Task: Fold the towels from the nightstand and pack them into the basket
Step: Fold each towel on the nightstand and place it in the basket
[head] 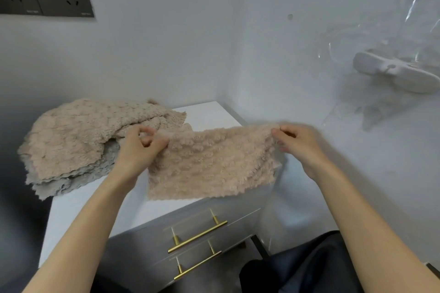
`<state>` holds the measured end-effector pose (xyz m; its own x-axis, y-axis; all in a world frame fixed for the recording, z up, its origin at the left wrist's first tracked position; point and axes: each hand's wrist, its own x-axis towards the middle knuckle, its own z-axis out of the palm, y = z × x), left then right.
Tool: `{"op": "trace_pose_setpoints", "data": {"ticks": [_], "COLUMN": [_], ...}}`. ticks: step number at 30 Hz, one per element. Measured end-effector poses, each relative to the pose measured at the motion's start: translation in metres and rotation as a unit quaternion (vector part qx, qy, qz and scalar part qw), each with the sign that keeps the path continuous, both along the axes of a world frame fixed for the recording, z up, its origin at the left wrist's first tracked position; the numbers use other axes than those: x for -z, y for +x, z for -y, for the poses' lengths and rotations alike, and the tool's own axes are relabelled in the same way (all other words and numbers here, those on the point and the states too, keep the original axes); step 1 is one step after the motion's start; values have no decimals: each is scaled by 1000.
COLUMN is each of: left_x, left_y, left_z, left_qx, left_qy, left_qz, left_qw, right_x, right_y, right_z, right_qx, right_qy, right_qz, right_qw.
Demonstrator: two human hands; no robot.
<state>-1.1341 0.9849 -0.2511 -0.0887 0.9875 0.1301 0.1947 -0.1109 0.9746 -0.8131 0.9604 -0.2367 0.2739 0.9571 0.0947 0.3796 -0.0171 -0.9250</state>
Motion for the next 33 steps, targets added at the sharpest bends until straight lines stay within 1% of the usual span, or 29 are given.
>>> {"op": "trace_pose_setpoints", "data": {"ticks": [2,5,7,10,12,13,15,16,17,18,20,23,25,28,30,33], "left_x": [-10,-20,-22,-21,-22,-23,-24,-24,-23,-21,-13,0,8,18,22,25], "left_y": [-12,-30,-35,-35,-35,-35,-33,-32,-31,-29,-28,-24,-20,-13,-11,-15], "left_z": [4,10,13,17,18,18,18,18,19,18,14,7,5,1,-1,-1], "left_qx": [-9,-26,-38,-71,-66,-44,6,14,11,1,-20,-47,-56,-79,-92,-90], "left_qy": [38,71,93,136,146,141,110,86,68,54,36,17,16,39,54,51], "left_qz": [57,64,29,-67,-88,-74,4,41,58,53,0,-114,-200,-316,-338,-322], "left_qw": [998,995,994,986,983,986,994,995,996,997,999,992,978,945,935,941], "right_x": [-5,-9,-10,-12,-14,-15,-14,-12,-10,-8,-1,9,14,22,23,23], "right_y": [-5,-12,-19,-28,-31,-33,-36,-37,-38,-38,-36,-33,-33,-34,-35,-32], "right_z": [-1,-2,-2,-3,-2,-1,0,-1,-2,-3,-9,-21,-28,-35,-39,-44], "right_qx": [2,-11,-17,-1,10,21,44,52,57,60,65,58,33,-16,-33,-20], "right_qy": [44,97,124,156,170,176,188,188,181,167,117,43,-6,-74,-90,-94], "right_qz": [-67,-152,-180,-193,-201,-194,-171,-160,-146,-132,-91,-1,47,111,138,133], "right_qw": [997,984,976,969,965,965,966,968,971,975,987,997,998,991,986,986]}}
